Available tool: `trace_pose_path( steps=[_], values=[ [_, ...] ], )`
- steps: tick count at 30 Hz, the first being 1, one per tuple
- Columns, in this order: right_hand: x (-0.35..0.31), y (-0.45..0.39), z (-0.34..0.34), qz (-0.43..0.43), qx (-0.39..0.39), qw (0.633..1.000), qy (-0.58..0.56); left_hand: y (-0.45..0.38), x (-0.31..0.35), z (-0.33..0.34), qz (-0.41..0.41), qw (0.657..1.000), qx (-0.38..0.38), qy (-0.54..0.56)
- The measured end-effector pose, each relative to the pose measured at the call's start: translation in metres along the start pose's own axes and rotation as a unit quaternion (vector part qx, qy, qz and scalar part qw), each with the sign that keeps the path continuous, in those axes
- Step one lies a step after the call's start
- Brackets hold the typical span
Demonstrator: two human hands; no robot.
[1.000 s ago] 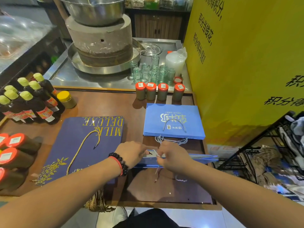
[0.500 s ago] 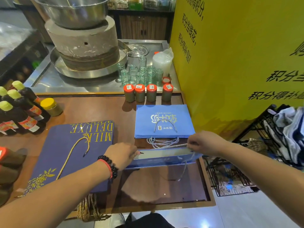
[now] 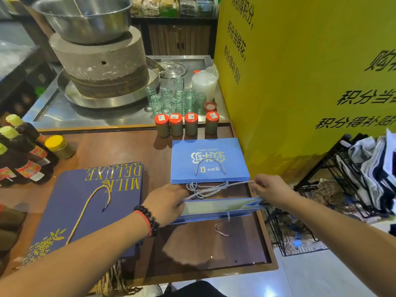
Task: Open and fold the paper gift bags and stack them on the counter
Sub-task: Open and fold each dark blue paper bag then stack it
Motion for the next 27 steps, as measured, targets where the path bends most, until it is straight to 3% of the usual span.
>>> trace_pose_path(
  steps=[5, 12, 15, 19, 27],
  values=[
    [-0.022, -0.002, 0.019, 0.011, 0.034, 0.998, -0.045, -0.029, 0.046, 0.022, 0.066, 0.998, -0.005, -0.023],
    [-0.040, -0.008, 0.022, 0.008, -0.024, 0.995, -0.098, -0.043, 0.058, 0.030, -0.001, 1.000, -0.028, 0.013],
    [-0.040, -0.009, 0.018, 0.016, -0.055, 0.994, -0.096, -0.039, 0.045, 0.028, 0.000, 0.999, -0.031, 0.024],
    [-0.039, -0.013, 0.021, 0.033, -0.068, 0.979, -0.192, -0.032, 0.034, 0.026, -0.003, 0.999, -0.034, 0.041],
    [-0.073, -0.024, 0.024, -0.005, -0.111, 0.960, -0.256, -0.025, 0.036, 0.021, -0.026, 0.999, -0.029, 0.013]
  ],
)
Point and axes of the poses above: each hand's wrist, its own y-axis away from the middle knuckle, its own z-axis out of the palm, x = y × z, the point moved 2 cm from there along -y, towards the middle knuckle, and after that the axes turned 15 degrees about y, right-handed, at the moved point
